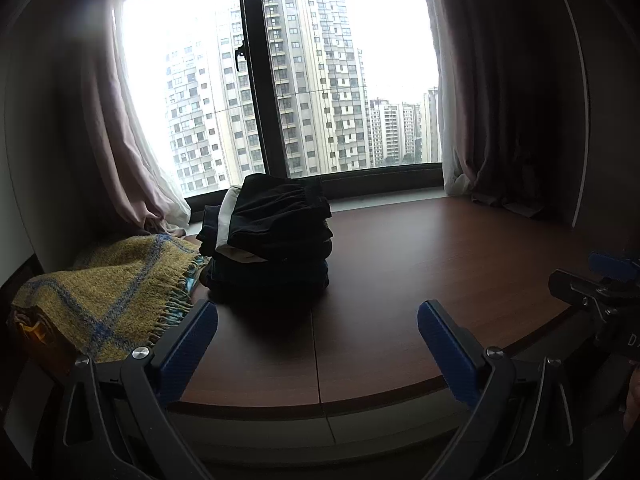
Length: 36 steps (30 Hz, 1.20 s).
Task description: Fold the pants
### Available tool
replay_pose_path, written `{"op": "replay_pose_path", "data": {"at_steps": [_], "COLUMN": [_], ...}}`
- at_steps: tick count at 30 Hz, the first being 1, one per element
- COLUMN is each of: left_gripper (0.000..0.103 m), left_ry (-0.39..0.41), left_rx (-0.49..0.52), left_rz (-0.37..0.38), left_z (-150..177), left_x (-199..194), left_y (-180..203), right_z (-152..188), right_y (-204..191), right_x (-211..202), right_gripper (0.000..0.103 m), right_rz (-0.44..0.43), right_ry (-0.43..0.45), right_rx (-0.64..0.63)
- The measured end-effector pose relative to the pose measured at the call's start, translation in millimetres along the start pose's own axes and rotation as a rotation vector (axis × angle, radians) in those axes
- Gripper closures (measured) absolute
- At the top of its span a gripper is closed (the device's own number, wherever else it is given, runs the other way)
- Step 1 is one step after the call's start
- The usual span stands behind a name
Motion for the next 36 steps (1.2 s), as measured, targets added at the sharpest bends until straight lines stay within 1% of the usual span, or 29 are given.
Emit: {"op": "replay_pose_path", "data": {"at_steps": [12,21,31,36], "left_gripper": [0.0,0.0,0.0,0.0], "left_ry": [0.003,0.001,-0.015,-0.016], "left_rx": [-0.013,-0.02,-0.028,-0.025], "left_rz": [0.004,0.005,0.027,0.017], "left_z": [2.4,1.6,3.6,4.5], "left_x": [-10.4,-11.2,-12.9,-15.7], "left_y": [-2.7,-3.5,-1.7,-1.2], "right_z": [2.7,1.6,2.5,2.6], "right_y": [-2.8,-5.2,-6.0,-6.0], "right_x": [-13.7,-15.5,-17.1,-18.2], "right_gripper": [0.02,0.02,0.02,0.02], "right_rz": [0.015,0.014,0.02,0.023], "right_ry": [0.008,0.014,0.012,0.01], "right_rx": [-0.002,-0.01,-0.012,-0.011]}}
Point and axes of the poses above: each gripper's, at about its wrist camera, not at the fingertips, and x roughly the way its jaws point, y to its right, z to its underside, the point moved 5 cm from there along x, roughly the way its jaws point, and after that the axes turned 13 degrees about y, right-handed, at the moved point
